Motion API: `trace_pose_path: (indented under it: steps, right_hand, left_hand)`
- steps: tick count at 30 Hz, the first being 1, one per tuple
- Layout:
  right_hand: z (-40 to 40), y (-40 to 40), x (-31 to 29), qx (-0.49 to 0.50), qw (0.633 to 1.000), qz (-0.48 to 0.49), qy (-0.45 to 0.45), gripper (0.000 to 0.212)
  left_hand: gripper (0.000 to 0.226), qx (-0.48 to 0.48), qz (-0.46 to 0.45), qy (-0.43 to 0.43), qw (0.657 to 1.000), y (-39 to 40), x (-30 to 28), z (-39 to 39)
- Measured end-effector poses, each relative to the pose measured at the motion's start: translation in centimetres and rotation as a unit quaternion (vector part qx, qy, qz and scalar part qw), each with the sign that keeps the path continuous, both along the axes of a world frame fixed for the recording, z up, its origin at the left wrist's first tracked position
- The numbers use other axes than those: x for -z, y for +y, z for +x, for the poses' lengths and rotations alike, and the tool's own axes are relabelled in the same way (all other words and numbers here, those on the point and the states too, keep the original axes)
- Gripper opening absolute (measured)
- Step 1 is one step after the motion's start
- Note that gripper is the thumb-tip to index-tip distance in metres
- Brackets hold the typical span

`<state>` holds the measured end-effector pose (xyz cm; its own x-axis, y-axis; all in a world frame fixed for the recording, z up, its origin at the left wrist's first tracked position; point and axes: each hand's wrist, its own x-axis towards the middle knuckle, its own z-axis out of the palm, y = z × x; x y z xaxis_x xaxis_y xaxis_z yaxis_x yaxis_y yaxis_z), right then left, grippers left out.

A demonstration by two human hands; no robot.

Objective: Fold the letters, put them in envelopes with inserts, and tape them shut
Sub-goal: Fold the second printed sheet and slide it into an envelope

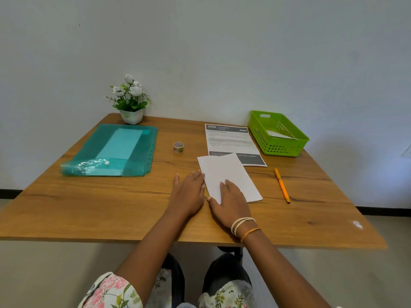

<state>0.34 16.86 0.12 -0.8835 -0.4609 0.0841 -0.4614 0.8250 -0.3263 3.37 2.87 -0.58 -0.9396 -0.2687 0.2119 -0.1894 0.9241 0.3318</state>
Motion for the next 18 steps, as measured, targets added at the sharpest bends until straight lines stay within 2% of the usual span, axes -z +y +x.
trace_pose_path:
  steps: [3,7,12,15,18]
  right_hand:
    - [0.3,-0.2,-0.1,0.016,0.998,-0.052,0.019,0.062]
    - [1.0,-0.2,-0.4,0.022,0.982,-0.144,0.119,0.036]
    - [1.2,-0.2,-0.7,0.023,0.964,-0.215,0.151,0.020]
    - [1.4,-0.3,-1.6,0.039,0.934,-0.330,0.130,0.018]
    - [1.2,-0.5,-2.5,0.108,0.886,-0.444,0.080,0.019]
  left_hand:
    - [0.047,-0.007,0.003,-0.003,1.000,-0.1,0.0,0.1]
    - [0.045,-0.012,0.012,0.006,1.000,0.0,-0.1,0.2]
    - [0.043,-0.017,0.026,0.020,0.999,0.0,0.0,0.1]
    - [0.044,-0.017,0.038,0.034,0.999,0.0,-0.2,0.2]
    - [0.046,-0.004,0.046,0.050,0.998,0.0,-0.4,0.3]
